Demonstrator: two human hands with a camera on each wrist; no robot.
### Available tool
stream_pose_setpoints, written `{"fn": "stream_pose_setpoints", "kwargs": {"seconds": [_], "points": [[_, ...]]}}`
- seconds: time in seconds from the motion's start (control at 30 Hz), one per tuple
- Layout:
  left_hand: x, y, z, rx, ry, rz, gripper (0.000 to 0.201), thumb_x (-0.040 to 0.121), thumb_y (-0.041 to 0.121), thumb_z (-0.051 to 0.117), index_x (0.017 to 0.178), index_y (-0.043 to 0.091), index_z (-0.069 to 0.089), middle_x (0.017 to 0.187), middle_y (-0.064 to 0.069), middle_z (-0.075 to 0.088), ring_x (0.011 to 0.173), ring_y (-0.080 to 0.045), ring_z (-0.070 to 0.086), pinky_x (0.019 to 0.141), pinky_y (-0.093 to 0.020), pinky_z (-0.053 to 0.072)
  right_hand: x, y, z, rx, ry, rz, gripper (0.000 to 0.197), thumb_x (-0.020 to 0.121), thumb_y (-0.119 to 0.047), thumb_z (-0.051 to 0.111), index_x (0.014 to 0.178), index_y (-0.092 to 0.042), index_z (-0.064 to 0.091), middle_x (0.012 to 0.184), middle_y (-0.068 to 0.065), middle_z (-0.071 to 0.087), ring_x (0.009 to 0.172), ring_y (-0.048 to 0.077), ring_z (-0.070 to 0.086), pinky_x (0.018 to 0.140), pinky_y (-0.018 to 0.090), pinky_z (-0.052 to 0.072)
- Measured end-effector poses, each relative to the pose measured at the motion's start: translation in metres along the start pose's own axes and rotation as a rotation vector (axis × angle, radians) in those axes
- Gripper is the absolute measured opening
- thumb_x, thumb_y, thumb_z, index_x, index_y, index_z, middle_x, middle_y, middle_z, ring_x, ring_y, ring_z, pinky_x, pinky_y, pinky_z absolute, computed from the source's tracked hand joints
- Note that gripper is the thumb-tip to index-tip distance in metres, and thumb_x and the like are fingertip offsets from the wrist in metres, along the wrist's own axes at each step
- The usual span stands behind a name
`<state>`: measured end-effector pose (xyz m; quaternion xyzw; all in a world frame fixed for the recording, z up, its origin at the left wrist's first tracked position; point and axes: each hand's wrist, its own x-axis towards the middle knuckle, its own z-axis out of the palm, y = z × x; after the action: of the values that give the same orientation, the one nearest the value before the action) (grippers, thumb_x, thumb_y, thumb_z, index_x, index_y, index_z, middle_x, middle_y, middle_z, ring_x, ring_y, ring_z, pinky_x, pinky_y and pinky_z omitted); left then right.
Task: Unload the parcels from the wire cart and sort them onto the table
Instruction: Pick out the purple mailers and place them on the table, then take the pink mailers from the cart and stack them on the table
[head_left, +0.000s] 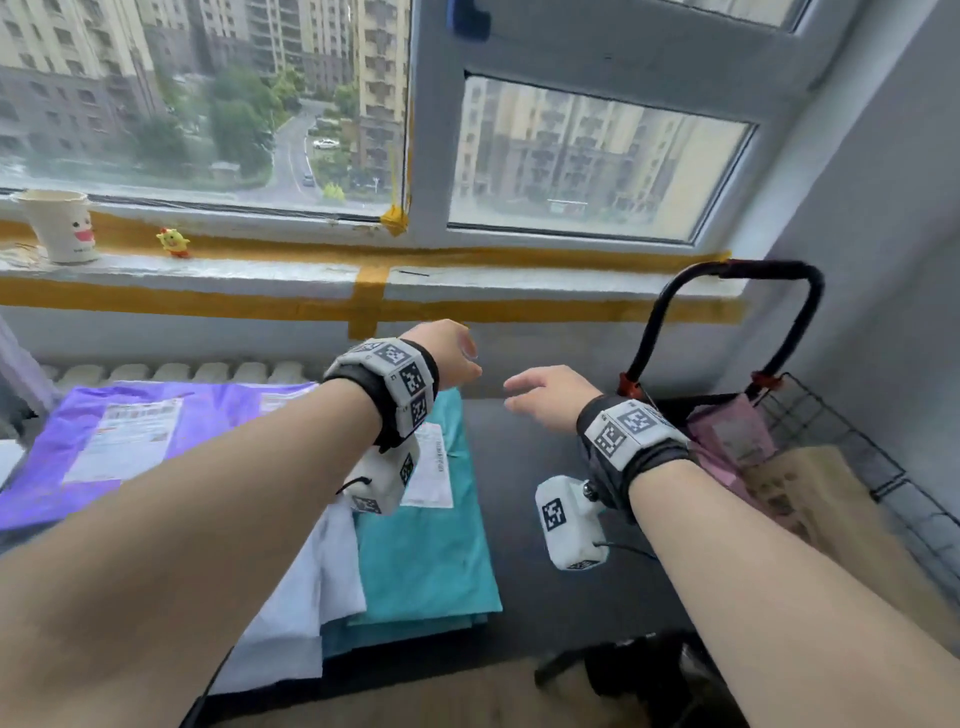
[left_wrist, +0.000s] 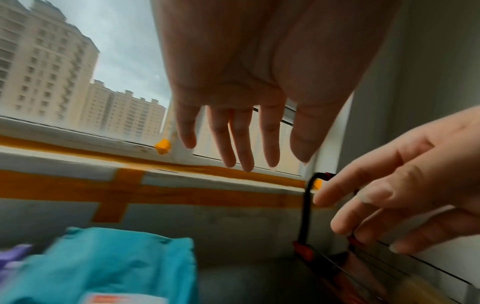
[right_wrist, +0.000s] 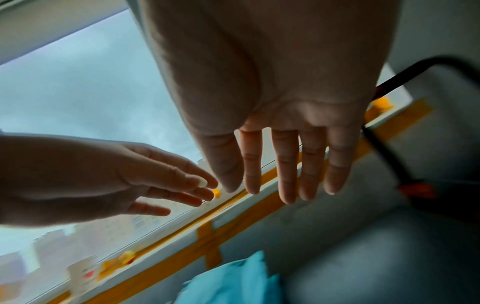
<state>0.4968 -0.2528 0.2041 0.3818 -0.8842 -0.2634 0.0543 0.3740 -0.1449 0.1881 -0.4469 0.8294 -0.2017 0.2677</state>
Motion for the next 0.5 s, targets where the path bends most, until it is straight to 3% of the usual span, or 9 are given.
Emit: {"fn": "stream_pose_setpoints", "kwargs": {"seconds": [0.2,0.3,0.33,0.43,0.5], "points": [[0.007,0.142,0.101,0.074,-0.147,0.15,0.028,0.089,0.029,0.059,0.115,0.022,0.063,0.119,-0.001,0.063,0.11,-0.021,0.058,0.089,-0.028,0.045,-0.063,0.139,-0.065,0.101,0.126,0.138,0.026,0.086,-0.019,0.065,0.111,-0.021,0.069,0.098,-0.004,0.065,0.096,0.014,0.061,0.085,0.021,0.044],[0.008,0.211,0.148,0.097,-0.188,0.217,0.021,0.089,0.027,0.057,0.106,0.019,0.065,0.117,-0.003,0.064,0.108,-0.024,0.059,0.086,-0.027,0.045,-0.095,0.203,-0.097,0.129,0.176,0.185,0.022,0.086,-0.018,0.064,0.107,-0.022,0.069,0.081,-0.009,0.065,0.072,0.007,0.059,0.065,0.016,0.045],[0.009,0.232,0.163,0.099,-0.195,0.231,0.023,0.089,0.028,0.058,0.108,0.018,0.066,0.116,-0.003,0.065,0.108,-0.023,0.06,0.087,-0.028,0.046,-0.104,0.225,-0.108,0.144,0.196,0.203,0.021,0.086,-0.018,0.064,0.106,-0.021,0.07,0.079,-0.009,0.065,0.073,0.008,0.061,0.067,0.017,0.047],[0.014,0.284,0.207,0.111,-0.214,0.262,0.025,0.087,0.029,0.059,0.11,0.021,0.066,0.116,0.0,0.065,0.108,-0.022,0.06,0.092,-0.028,0.048,-0.127,0.286,-0.137,0.154,0.236,0.239,0.022,0.087,-0.014,0.062,0.107,-0.018,0.071,0.107,-0.003,0.068,0.104,0.016,0.063,0.081,0.015,0.046],[0.017,0.308,0.231,0.143,-0.24,0.256,0.022,0.087,0.03,0.058,0.108,0.026,0.065,0.115,0.001,0.064,0.108,-0.023,0.059,0.096,-0.033,0.046,-0.139,0.318,-0.15,0.154,0.247,0.258,0.022,0.088,-0.013,0.062,0.108,-0.014,0.071,0.118,0.001,0.066,0.11,0.017,0.06,0.09,0.02,0.044]]}}
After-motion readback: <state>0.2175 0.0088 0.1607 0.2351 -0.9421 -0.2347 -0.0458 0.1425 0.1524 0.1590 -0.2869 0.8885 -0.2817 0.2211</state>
